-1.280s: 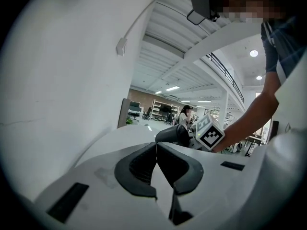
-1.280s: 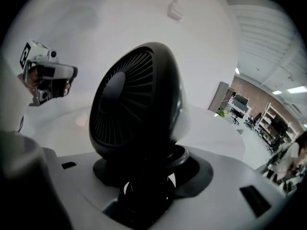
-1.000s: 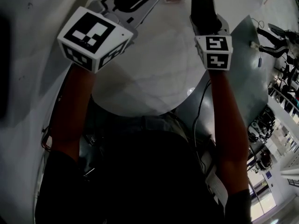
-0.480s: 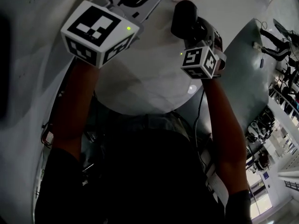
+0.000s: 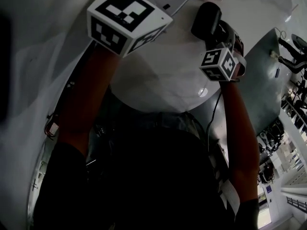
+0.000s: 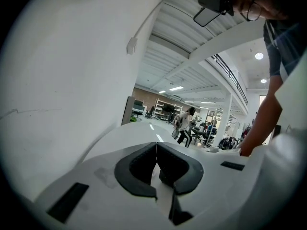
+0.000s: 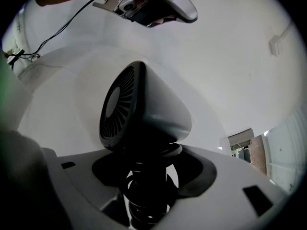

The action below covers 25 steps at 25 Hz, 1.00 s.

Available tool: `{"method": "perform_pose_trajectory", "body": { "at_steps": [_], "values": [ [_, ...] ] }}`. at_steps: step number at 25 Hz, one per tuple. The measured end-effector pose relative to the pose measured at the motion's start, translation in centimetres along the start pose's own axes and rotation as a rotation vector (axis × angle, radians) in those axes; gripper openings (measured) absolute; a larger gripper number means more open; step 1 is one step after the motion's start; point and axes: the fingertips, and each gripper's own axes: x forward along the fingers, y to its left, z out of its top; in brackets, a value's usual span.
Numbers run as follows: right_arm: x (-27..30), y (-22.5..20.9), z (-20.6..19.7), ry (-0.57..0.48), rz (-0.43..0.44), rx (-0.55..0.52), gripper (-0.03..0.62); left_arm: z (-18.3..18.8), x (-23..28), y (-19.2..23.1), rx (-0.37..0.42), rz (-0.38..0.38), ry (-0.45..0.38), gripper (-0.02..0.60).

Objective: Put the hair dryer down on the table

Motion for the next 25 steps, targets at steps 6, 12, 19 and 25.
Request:
{"method": "perform_pose_trajectory", "body": {
  "at_steps": [6, 12, 19, 25],
  "values": [
    [0.0, 1.0, -0.7, 0.091, 0.046, -0.037, 0.255, 0.4, -0.6, -1.7, 0.017, -0.028, 0.004, 0.005],
    [-1.7, 2.2, -0.8, 0.214, 0.156, -0.085, 0.307, 1.9, -2.3, -3.3, 0.04, -0.042, 0.003, 0.005],
    [-5.1, 1.9, -2.0, 0.213, 0.179, 0.022, 0.307, 3.8, -3.7, -6.3, 0.081, -0.065, -0.002, 0.005],
    [-9.5, -0.6, -1.0, 0.033, 0.055, 0.248, 0.301, 4.4, -5.2, -7.8, 0.102, -0.09, -0.014, 0.005]
  ]
}}
